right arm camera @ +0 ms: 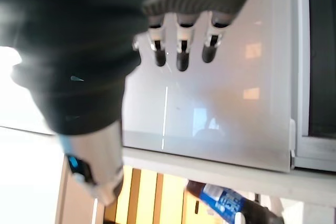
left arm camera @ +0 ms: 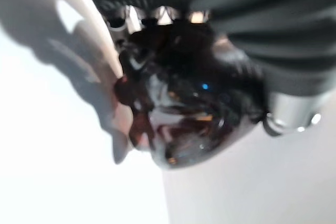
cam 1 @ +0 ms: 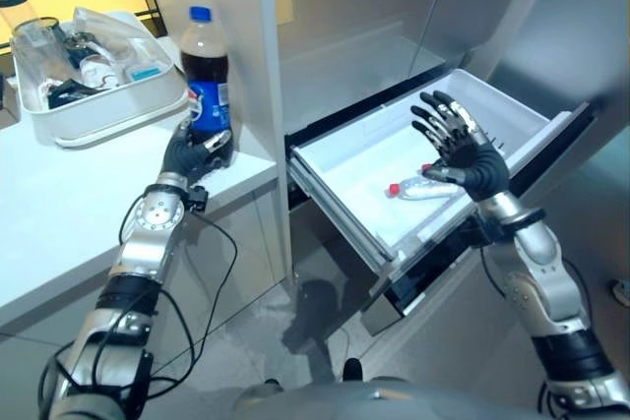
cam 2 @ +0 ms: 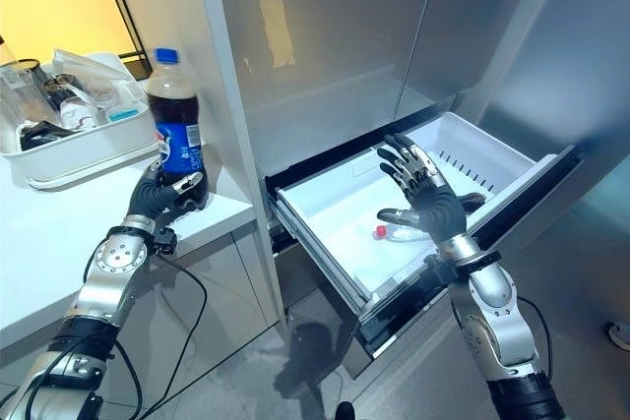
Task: Take the drinks into the refrigerator
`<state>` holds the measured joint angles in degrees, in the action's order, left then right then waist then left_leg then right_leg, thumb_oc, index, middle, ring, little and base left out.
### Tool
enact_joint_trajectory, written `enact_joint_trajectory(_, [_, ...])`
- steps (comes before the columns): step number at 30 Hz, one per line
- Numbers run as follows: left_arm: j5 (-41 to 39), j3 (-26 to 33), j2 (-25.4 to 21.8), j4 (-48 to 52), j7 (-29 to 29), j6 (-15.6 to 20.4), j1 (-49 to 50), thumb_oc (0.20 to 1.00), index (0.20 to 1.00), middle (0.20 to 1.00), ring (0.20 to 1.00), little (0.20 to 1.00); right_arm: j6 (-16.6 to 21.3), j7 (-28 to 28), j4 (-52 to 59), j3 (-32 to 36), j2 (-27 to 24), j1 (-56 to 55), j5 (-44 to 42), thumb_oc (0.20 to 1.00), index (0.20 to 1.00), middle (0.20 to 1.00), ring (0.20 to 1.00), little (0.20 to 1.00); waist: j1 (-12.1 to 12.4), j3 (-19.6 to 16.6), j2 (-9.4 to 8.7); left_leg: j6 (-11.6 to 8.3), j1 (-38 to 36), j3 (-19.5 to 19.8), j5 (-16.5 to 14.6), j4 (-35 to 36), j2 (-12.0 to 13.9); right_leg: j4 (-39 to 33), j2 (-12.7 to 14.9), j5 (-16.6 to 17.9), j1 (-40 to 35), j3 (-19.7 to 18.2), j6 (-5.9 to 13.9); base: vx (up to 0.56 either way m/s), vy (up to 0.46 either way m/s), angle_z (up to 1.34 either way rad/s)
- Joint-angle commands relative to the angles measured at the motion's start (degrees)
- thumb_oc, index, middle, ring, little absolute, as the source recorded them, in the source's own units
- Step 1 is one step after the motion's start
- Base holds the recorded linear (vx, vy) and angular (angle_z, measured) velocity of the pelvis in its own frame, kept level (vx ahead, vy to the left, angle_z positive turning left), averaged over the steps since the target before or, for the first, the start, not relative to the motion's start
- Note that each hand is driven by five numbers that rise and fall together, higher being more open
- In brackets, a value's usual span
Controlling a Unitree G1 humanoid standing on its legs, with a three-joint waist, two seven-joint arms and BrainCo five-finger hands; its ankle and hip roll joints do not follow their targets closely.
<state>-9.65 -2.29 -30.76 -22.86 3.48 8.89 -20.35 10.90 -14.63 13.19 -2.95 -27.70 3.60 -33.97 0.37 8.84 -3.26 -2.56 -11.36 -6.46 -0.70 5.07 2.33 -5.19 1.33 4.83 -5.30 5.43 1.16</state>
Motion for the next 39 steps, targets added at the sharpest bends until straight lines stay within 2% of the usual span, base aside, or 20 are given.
enact_joint_trajectory(1, [1.35,1.57,0.18,-2.63,0.02,1.77,-4.15,0.2,0.2,0.2,0.2,0.2,1.97,-0.66,5.0,3.27,0.73,1.19,-0.92,1.0,1.0,1.0,1.0,1.0,-0.74,0.33,-0.21,-0.15,-1.2,0.41,-4.12,-0.07,0.11,4.48,0.9,-3.79,-1.44,1.35,4.19,0.0,0.0,0.0])
enact_joint_trajectory(14, [-2.12,3.57,0.07,-0.03,0.27,3.35,-1.89,0.2,0.2,0.2,0.2,0.2,2.17,-0.53,4.31,3.14,0.92,1.81,-0.63,1.0,1.0,1.0,1.0,1.0,-0.4,0.24,-0.36,-0.15,-1.15,0.55,-3.99,-0.07,0.08,4.92,1.07,-3.61,-1.16,1.58,4.19,0.0,0.0,0.0])
enact_joint_trajectory(20, [-9.8,7.46,0.53,13.05,-2.59,7.01,4.54,0.2,0.2,0.2,0.2,0.2,2.76,0.61,1.91,5.19,0.7,2.17,1.1,1.0,1.0,1.0,1.0,1.0,0.54,0.46,-0.73,0.06,-0.47,0.77,-3.19,-0.07,-0.1,5.21,1.38,-2.93,-0.51,1.75,4.03,-0.01,-0.001,0.0])
enact_joint_trajectory(23, [-15.35,8.91,1.66,17.84,-5.15,8.36,7.6,0.2,0.2,0.2,0.2,0.2,3.61,2.09,-0.18,6.28,0.0,3.09,3.71,1.0,1.0,1.0,1.0,1.0,0.96,0.35,-0.68,0.1,-0.72,0.93,-3.92,-0.07,-0.02,5.22,1.3,-3.45,-0.82,1.74,4.18,-0.02,-0.001,0.0])
enact_joint_trajectory(25, [-17.87,9.9,2.28,21.77,-6.51,9.02,9.52,0.2,0.2,0.2,0.2,0.2,4.29,3.52,-1.89,7.05,-0.57,3.81,5.7,1.0,1.0,1.0,1.0,1.0,1.29,0.43,-0.86,0.22,-0.36,0.96,-3.29,-0.07,-0.22,5.36,1.49,-2.88,-0.41,1.77,4.04,0.0,0.0,0.0])
enact_joint_trajectory(27, [-20.29,10.79,2.92,24.81,-7.96,9.5,11.34,0.2,0.2,0.2,0.2,0.2,4.57,4.27,-2.91,7.7,-0.74,4.19,7.49,1.0,1.0,1.0,1.0,1.0,1.72,0.3,-0.83,0.27,-0.62,1.15,-3.95,-0.07,-0.11,5.28,1.51,-3.35,-0.77,1.72,4.15,0.0,0.0,0.0])
enact_joint_trajectory(28, [-20.4,10.94,2.95,25.04,-8.06,9.42,11.55,0.2,0.2,0.2,0.2,0.2,4.61,4.31,-2.95,7.61,-0.76,4.23,7.53,1.0,1.0,1.0,1.0,1.0,1.69,0.41,-0.93,0.29,-0.36,1.04,-3.3,-0.07,-0.22,5.39,1.63,-2.84,-0.47,1.78,4.03,0.0,0.0,0.0])
enact_joint_trajectory(32, [-23.3,12.65,4.27,30.45,-10.38,10.3,15.21,0.2,0.2,0.2,0.2,0.2,4.8,4.25,-5.47,7.28,-0.39,4.94,9.19,1.0,1.0,1.0,1.0,1.0,2.48,0.15,-0.88,0.4,-0.62,1.52,-3.96,-0.07,-0.21,5.28,1.69,-3.38,-0.93,2.04,4.04,-0.01,0.0,0.0])
enact_joint_trajectory(36, [-24.39,13.12,4.94,32.75,-11.91,10.32,16.5,0.2,0.2,0.2,0.2,0.2,4.49,3.42,-7.39,6.17,0.09,5.3,8.82,1.0,1.0,1.0,1.0,1.0,2.81,0.33,-1.04,0.52,-0.26,1.76,-3.26,-0.07,-0.41,5.44,1.97,-2.86,-0.69,2.44,3.88,-0.01,0.001,0.01])
enact_joint_trajectory(38, [-24.7,12.71,4.97,33.72,-12.73,10.52,16.87,0.2,0.2,0.2,0.2,0.2,4.11,2.81,-9.72,4.89,0.11,6.11,7.38,1.0,1.0,1.0,1.0,1.0,3.13,0.27,-1.04,0.55,-0.59,2.04,-3.95,-0.07,-0.32,5.47,1.89,-3.44,-1.06,2.44,3.95,0.0,-0.003,0.04])
enact_joint_trajectory(39, [-25.13,11.59,4.73,34.65,-13.88,10.46,16.81,0.2,0.2,0.2,0.2,0.2,3.04,0.84,-11.54,2.72,0.19,7.17,3.36,1.0,1.0,1.0,1.0,1.0,3.46,0.43,-1.14,0.57,-0.59,2.11,-3.84,-0.07,-0.37,5.63,1.96,-3.41,-1.08,2.53,3.93,-0.02,-0.001,0.03])
